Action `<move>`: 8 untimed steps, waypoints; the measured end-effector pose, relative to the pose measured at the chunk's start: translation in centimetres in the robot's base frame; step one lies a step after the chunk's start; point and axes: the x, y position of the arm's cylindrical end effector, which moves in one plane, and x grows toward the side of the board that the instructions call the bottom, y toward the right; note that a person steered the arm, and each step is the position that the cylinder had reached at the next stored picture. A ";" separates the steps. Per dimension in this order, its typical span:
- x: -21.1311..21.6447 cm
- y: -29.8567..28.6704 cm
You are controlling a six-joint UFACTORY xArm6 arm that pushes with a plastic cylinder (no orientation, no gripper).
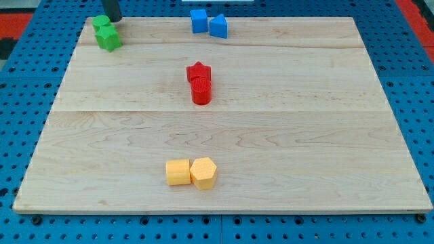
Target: Move the green blocks slightly towards the right side
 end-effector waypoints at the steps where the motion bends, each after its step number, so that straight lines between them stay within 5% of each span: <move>1: 0.9 0.0; 3: 4.3 0.0; 5: -0.1 -0.9; 6: 0.0 -7.2; 8: 3.9 -5.5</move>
